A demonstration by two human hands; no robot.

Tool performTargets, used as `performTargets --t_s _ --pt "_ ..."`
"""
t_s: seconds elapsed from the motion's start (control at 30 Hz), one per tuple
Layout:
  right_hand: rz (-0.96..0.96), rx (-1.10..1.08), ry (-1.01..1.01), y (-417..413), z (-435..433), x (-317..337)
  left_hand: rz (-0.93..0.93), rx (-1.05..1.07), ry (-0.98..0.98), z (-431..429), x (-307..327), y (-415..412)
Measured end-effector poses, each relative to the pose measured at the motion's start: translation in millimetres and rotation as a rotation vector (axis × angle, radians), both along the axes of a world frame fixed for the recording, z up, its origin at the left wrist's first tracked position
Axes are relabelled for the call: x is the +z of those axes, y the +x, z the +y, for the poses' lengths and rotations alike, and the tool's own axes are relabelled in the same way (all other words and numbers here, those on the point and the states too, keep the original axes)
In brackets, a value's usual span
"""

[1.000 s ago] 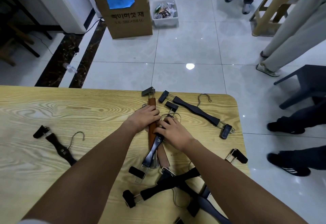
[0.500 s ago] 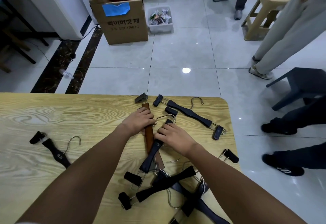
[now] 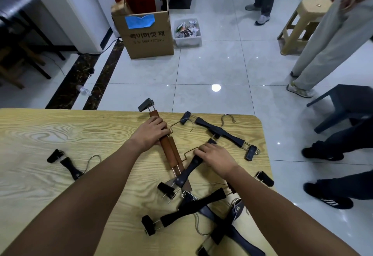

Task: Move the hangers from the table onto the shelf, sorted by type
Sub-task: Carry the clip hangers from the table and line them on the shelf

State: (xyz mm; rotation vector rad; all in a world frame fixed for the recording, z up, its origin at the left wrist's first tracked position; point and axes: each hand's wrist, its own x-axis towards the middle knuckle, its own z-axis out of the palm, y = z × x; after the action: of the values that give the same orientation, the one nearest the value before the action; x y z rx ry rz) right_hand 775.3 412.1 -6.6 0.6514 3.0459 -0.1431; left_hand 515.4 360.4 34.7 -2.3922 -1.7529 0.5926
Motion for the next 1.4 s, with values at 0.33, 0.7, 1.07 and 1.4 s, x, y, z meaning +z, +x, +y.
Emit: performTargets --t_s 0.33,0.7,1.07,1.4 --pt "-0.203 -0.106 -0.026 14.5 7.1 -2.4 -0.080 0.345 0.068 -65.0 10.0 -53.2" --pt "-0.325 -0.074 0.040 -11.1 -15.1 -1.1 -0.228 0.591 0.126 -94.6 6.7 -55.4" --pt "-0.194 -0.269 -0.174 -61.5 -41.4 2.0 -0.222 0.586 0.101 -90.5 0.1 -51.1" --pt "-0.284 -0.620 -0.298 -103.4 -72.8 -18.0 -0.249 0.569 0.115 -97.8 -5.4 -64.4"
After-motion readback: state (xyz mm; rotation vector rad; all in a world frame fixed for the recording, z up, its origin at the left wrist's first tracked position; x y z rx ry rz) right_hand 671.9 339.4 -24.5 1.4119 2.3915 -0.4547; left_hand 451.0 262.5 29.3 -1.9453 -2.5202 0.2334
